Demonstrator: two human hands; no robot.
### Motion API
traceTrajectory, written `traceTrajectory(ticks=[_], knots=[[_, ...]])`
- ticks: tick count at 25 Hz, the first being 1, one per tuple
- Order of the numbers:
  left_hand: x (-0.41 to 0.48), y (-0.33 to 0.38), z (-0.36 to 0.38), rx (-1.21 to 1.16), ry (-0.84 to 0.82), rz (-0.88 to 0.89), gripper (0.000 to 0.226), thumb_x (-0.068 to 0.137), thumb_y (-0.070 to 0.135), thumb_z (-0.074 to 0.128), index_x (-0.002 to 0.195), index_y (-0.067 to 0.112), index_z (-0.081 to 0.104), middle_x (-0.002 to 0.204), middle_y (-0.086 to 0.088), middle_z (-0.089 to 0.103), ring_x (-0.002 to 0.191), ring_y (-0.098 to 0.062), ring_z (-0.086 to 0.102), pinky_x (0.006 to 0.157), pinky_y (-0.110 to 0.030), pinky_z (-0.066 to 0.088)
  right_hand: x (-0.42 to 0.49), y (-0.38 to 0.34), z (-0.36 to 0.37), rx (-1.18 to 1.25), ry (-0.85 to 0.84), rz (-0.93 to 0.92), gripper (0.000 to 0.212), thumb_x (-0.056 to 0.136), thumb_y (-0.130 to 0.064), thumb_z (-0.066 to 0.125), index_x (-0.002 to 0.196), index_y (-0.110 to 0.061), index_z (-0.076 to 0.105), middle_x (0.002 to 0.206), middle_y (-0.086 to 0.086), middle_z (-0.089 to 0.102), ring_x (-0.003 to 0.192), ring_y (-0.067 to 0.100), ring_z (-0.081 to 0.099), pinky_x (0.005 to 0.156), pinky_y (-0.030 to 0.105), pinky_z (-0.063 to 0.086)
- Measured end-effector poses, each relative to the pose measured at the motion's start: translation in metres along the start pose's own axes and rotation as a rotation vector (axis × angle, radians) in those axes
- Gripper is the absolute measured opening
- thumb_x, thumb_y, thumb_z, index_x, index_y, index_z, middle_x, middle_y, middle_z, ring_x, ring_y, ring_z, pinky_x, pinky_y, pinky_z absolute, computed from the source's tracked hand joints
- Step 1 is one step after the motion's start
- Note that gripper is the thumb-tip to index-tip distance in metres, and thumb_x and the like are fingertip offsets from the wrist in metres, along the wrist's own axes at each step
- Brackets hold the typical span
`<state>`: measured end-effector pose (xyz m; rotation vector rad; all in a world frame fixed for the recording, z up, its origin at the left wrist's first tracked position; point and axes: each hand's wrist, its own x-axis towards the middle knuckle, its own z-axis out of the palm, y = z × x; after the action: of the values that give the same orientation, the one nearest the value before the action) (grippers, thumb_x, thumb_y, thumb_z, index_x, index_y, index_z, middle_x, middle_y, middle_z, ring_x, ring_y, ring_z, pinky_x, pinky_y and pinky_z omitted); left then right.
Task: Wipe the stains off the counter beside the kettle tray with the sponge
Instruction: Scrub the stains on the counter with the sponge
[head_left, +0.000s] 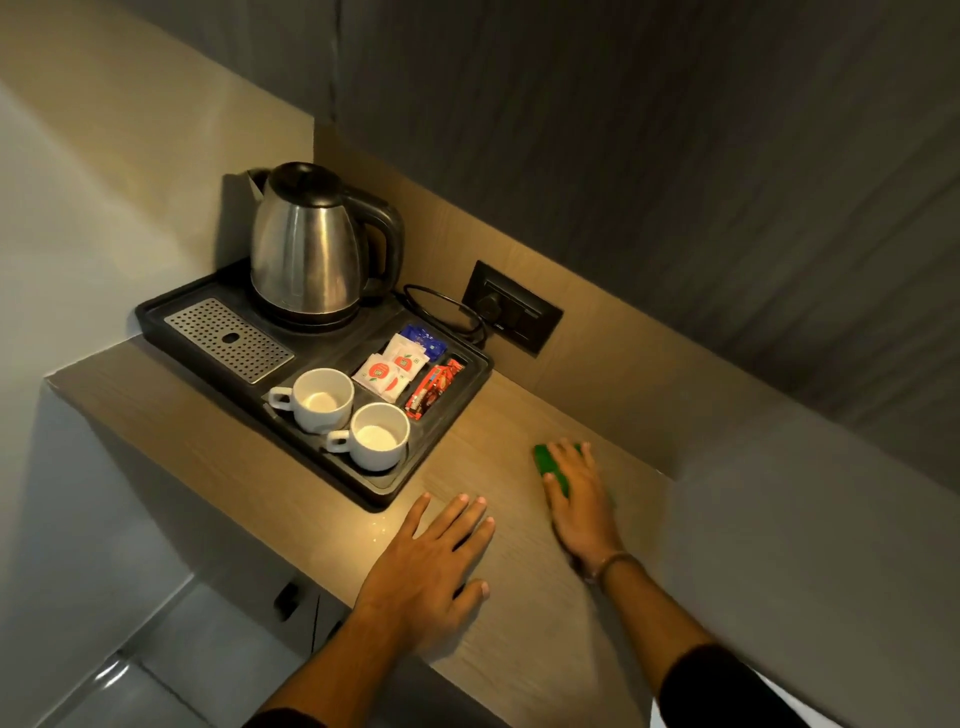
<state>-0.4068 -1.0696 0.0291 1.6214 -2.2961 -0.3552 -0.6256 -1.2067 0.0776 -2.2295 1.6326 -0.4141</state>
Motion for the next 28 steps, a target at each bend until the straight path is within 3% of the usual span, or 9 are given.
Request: traceTrajectory(ticks=[3,5,9,14,19,20,24,28], knots=[[0.0,0.0,0.0,-0.01,-0.03,0.004,0.072,0.103,0.064,0.026,0.164,0.027,0.011,0.175,0.002,0.003,0.157,-0.015,-0.012,0.126,-0.056,-0.003,-0.08,0.013,0.021,-0.083,-0.062,-0.188,0.048,0.109,-0.045,0.035,0.157,-0.046,0.027,0.169,-0.017,0.018,0.158,0.011,0.001,0.125,0.042,0.009],[0.0,-0.001,-0.001,0.008,-0.046,0.007,0.074,0.103,0.065,0.023,0.164,0.027,0.007,0.175,0.002,-0.001,0.157,-0.016,-0.013,0.127,-0.059,-0.001,-0.116,0.031,0.01,-0.076,-0.014,-0.112,0.046,0.109,-0.05,0.03,0.155,-0.052,0.024,0.169,-0.022,0.016,0.157,0.008,0.0,0.124,0.045,0.014],[-0.001,0.002,-0.006,0.044,-0.054,0.02,0.074,0.104,0.062,0.022,0.165,0.024,0.006,0.175,0.0,-0.005,0.158,-0.019,-0.013,0.125,-0.06,-0.003,-0.085,-0.003,0.001,-0.001,0.124,0.233,0.046,0.109,-0.024,0.046,0.153,-0.034,0.04,0.165,-0.006,0.03,0.158,0.024,0.011,0.126,0.053,0.017],[-0.002,0.001,-0.006,0.053,-0.042,0.032,0.073,0.103,0.059,0.024,0.164,0.02,0.013,0.175,-0.005,0.006,0.159,-0.022,-0.004,0.126,-0.063,0.002,-0.17,-0.029,0.03,-0.116,0.053,0.017,0.05,0.109,-0.038,0.036,0.156,-0.05,0.024,0.169,-0.018,0.018,0.158,0.011,-0.001,0.126,0.038,0.006],[-0.003,0.0,-0.006,0.089,-0.075,0.045,0.074,0.103,0.058,0.024,0.164,0.017,0.017,0.174,-0.007,0.011,0.159,-0.025,0.003,0.126,-0.064,0.007,-0.15,-0.036,0.01,0.008,0.198,0.372,0.047,0.109,-0.027,0.043,0.154,-0.036,0.035,0.167,-0.005,0.027,0.158,0.024,0.007,0.127,0.051,0.014],[-0.002,-0.001,-0.006,0.087,-0.085,0.045,0.074,0.103,0.059,0.023,0.164,0.017,0.017,0.174,-0.008,0.012,0.159,-0.026,0.003,0.126,-0.064,0.008,-0.146,-0.05,0.017,0.014,0.213,0.383,0.048,0.109,-0.025,0.044,0.155,-0.035,0.035,0.167,-0.005,0.027,0.158,0.024,0.006,0.128,0.051,0.012],[-0.003,-0.002,-0.004,0.081,-0.091,0.053,0.076,0.102,0.06,0.021,0.164,0.017,0.016,0.174,-0.008,0.01,0.159,-0.026,0.003,0.126,-0.065,0.007,-0.207,-0.064,0.048,-0.112,0.077,0.123,0.053,0.108,-0.037,0.04,0.155,-0.05,0.02,0.169,-0.016,0.016,0.157,0.012,-0.005,0.126,0.044,0.004],[0.0,-0.001,-0.006,0.118,-0.109,0.049,0.075,0.104,0.061,0.02,0.164,0.019,0.01,0.175,-0.006,0.006,0.159,-0.025,-0.001,0.126,-0.062,0.004,-0.197,-0.042,0.033,-0.038,0.214,0.328,0.049,0.108,-0.031,0.043,0.155,-0.04,0.031,0.167,-0.01,0.026,0.158,0.02,0.006,0.128,0.049,0.012]])
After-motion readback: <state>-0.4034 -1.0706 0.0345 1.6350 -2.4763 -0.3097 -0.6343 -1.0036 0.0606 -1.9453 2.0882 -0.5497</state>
